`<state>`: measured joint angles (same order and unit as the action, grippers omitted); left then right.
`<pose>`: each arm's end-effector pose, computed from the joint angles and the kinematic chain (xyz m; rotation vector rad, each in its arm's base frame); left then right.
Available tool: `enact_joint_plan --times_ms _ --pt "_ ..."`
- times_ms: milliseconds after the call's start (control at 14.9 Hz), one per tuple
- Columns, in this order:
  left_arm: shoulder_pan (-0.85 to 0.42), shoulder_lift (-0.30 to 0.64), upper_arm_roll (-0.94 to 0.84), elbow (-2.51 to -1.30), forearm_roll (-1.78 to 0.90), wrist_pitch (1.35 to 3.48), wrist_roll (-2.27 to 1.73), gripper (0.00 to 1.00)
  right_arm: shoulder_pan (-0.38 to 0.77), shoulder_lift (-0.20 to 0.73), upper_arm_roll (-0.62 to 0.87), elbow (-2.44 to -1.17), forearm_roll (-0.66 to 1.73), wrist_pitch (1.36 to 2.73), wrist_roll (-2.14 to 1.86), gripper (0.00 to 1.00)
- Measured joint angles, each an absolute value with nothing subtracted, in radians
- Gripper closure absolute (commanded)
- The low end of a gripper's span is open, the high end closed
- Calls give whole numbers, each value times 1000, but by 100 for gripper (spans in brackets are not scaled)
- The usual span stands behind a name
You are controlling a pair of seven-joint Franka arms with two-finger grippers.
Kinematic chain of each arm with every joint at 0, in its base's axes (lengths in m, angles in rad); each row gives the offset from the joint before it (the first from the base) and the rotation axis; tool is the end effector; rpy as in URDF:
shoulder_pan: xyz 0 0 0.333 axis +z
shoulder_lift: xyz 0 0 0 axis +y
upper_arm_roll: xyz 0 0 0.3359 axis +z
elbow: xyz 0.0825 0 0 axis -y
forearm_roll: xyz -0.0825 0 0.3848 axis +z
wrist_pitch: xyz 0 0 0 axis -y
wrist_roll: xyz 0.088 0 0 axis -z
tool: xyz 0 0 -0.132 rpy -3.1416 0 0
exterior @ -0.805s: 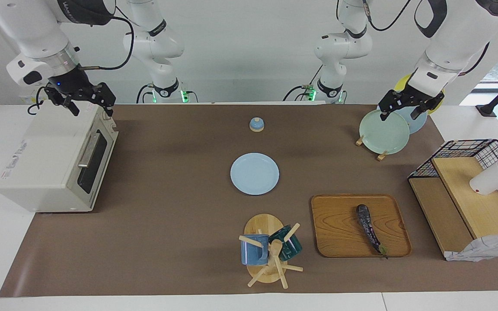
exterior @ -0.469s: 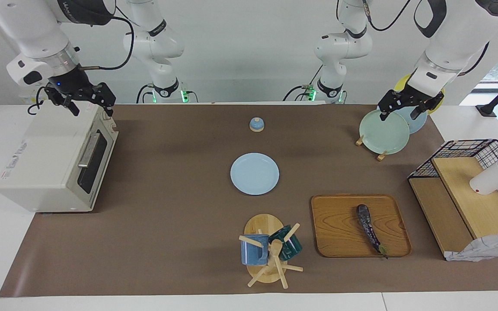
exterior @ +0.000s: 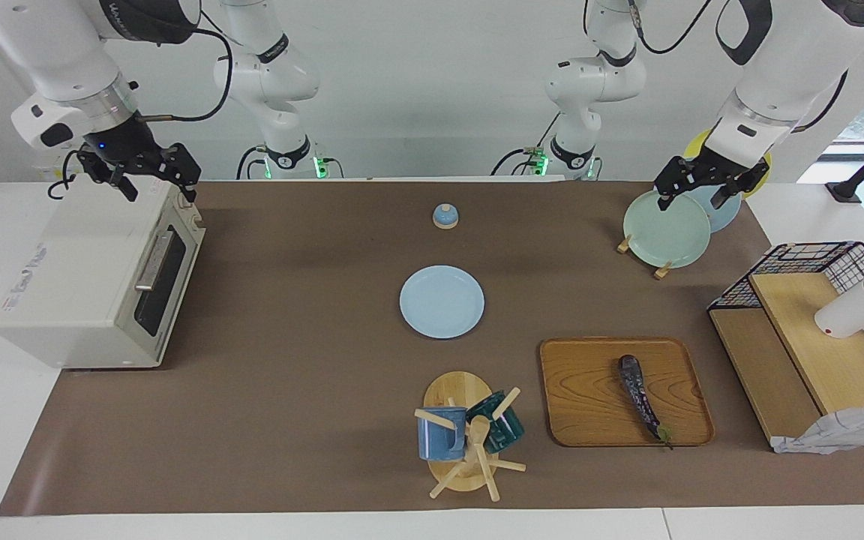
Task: Put eggplant into oven
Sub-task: 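Reach the left gripper toward the eggplant on the wooden tray, then grasp the purple eggplant with the left gripper and lift it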
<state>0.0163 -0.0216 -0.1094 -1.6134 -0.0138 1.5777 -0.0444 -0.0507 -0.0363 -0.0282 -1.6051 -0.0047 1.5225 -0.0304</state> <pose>0.5452 -0.0534 0.6117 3.1301 -0.0759 -0.0235 0.5349 -0.0432 0.6190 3.1387 -0.0762 -0.0729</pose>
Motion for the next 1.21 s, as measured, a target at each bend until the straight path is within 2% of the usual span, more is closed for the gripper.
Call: enact_joint_plan --times_ms 335,603,1207 --pt "16 -9 -111 -1625 -38 1637 -44 0 -51 -36 -28 -1605 -5 1523 -30 0" --pt "17 37 -111 -1626 -70 1655 -44 0 -51 -36 -28 -1605 -5 1523 -30 0" --pt "17 246 -111 -1536 -74 1720 -44 0 -51 -36 -28 -1605 -5 1523 -30 0"
